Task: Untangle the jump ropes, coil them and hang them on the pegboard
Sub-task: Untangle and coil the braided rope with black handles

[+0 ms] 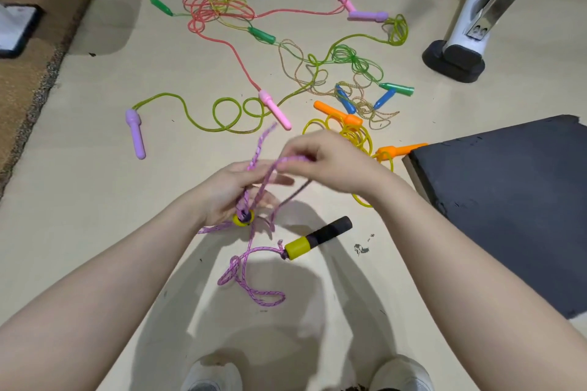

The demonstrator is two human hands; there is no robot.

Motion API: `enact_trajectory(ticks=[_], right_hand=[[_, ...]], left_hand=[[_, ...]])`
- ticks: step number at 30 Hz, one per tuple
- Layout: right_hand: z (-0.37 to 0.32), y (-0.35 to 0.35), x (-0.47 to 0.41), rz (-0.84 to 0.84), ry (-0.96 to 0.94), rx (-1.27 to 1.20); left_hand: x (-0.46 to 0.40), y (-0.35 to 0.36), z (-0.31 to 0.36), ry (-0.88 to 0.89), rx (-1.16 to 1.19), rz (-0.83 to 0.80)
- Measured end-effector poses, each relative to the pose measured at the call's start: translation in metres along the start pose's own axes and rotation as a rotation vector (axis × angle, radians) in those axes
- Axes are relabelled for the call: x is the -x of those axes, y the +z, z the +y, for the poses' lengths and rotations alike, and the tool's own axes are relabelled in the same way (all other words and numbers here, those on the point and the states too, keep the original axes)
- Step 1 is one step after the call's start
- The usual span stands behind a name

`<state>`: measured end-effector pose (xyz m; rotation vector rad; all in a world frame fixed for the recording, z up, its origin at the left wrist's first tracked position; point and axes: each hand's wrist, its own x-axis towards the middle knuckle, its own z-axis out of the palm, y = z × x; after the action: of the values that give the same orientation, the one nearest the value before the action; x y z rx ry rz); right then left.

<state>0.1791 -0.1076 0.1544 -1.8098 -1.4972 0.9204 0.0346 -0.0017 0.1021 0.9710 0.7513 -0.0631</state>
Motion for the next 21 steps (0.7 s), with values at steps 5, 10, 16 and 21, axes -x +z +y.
enact_trajectory(ticks=[5,10,16,21], right_hand=[[0.024,0.016,-0.007,0.41,0.165,-0.238],[0.044,0.039,0.012,-0.029,0.387,0.025],[-0.003,0.02,0.019,-0.522,0.195,0.275],[-0.003,0.001,0.0,0.043,0.038,0.015]], left_hand=[[0.006,0.019,0.015,-0.135,-0.242,-0.387],[-0.003,0.027,0.019,0.022,0.036,-0.195],[-0.014,0.007,0.008,0.068,0.253,0.164],[0.003,0.027,0.006,-0.077,-0.024,0.001]])
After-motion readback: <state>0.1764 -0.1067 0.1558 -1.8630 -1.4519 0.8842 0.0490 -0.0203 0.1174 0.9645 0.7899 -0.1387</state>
